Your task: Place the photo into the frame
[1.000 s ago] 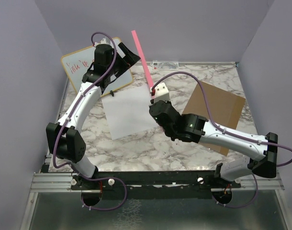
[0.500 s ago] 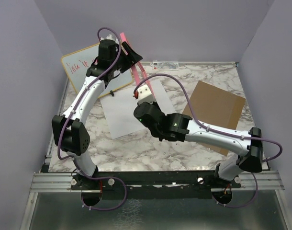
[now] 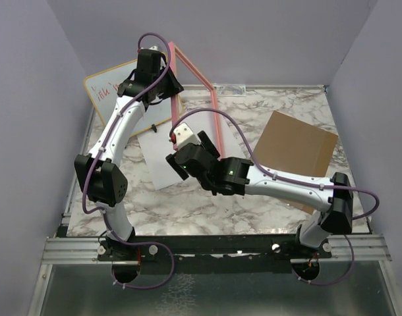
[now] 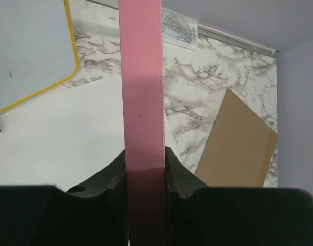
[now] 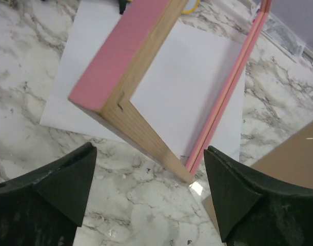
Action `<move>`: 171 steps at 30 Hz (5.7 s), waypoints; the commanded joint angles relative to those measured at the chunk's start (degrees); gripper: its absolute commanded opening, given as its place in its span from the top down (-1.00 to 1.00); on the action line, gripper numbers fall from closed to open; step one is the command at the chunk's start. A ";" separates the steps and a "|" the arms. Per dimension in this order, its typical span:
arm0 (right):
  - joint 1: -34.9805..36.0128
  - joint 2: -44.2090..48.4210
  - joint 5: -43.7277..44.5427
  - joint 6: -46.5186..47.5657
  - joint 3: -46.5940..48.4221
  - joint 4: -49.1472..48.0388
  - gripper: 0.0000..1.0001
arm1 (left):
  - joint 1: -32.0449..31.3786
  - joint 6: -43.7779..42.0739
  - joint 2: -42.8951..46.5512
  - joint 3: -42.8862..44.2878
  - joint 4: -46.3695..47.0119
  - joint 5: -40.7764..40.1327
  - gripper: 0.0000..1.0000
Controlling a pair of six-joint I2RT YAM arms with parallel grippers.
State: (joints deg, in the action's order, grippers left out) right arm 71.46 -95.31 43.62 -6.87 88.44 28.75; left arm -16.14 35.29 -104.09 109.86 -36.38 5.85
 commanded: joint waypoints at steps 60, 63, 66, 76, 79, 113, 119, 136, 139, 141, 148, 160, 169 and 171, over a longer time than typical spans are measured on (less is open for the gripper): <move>-49.40 -3.59 -43.81 -27.96 -19.32 -6.57 -0.36 | 10.74 -8.82 28.02 -64.30 19.46 5.08 0.30; -49.49 -3.41 -43.86 -27.80 -19.68 -6.25 -0.36 | 12.29 -10.63 28.57 -65.20 18.86 2.21 0.29; -49.49 -3.22 -43.88 -27.82 -20.09 -6.17 -0.36 | 13.54 -12.23 27.89 -64.93 17.22 -0.56 0.28; -49.57 -1.09 -41.11 -26.83 -18.50 -4.55 -0.36 | 14.03 -13.85 27.40 -61.18 16.59 4.02 0.05; -49.53 -1.42 -41.39 -26.32 -18.17 -4.64 -0.36 | 13.99 -14.25 26.82 -60.87 16.60 3.96 -0.06; -49.50 -4.78 -51.90 -24.87 -18.15 -6.34 -0.31 | 15.61 -4.28 2.85 -50.64 33.76 -34.21 0.05; -49.47 -6.73 -50.97 -23.94 -15.55 -5.16 -0.27 | 17.16 -5.86 0.26 -50.74 36.16 -34.67 0.24; -49.57 -11.11 -49.91 -23.27 -9.77 -2.15 -0.25 | 22.58 -9.33 -10.15 -39.72 38.17 -29.33 0.31; -49.50 -11.25 -49.61 -23.18 -9.28 -1.76 -0.25 | 22.80 -9.65 -10.77 -38.31 38.42 -28.69 0.31; -49.57 -11.26 -49.44 -23.18 -9.10 -1.68 -0.24 | 22.82 -9.86 -10.62 -38.01 38.51 -28.33 0.30; -49.53 -10.40 -47.25 -23.86 -9.47 -1.86 -0.26 | 22.82 -9.51 -5.95 -39.28 36.54 -27.09 0.18; -49.50 -9.09 -47.03 -23.51 -12.91 -1.96 -0.29 | 22.34 -4.96 3.59 -45.04 29.64 -10.73 -0.13; -49.56 -8.25 -47.23 -23.19 -14.08 -2.32 -0.29 | 17.36 -6.29 -1.93 -42.13 30.11 0.44 0.05; -49.53 -8.23 -47.26 -23.18 -14.08 -2.35 -0.29 | 16.26 -7.31 -3.89 -40.54 28.84 -2.12 0.10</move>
State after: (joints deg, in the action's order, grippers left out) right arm 22.37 -105.47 -3.73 -30.92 75.09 26.59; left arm 2.72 29.65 -103.96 66.19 -5.69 1.67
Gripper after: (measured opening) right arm 0.644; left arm 0.481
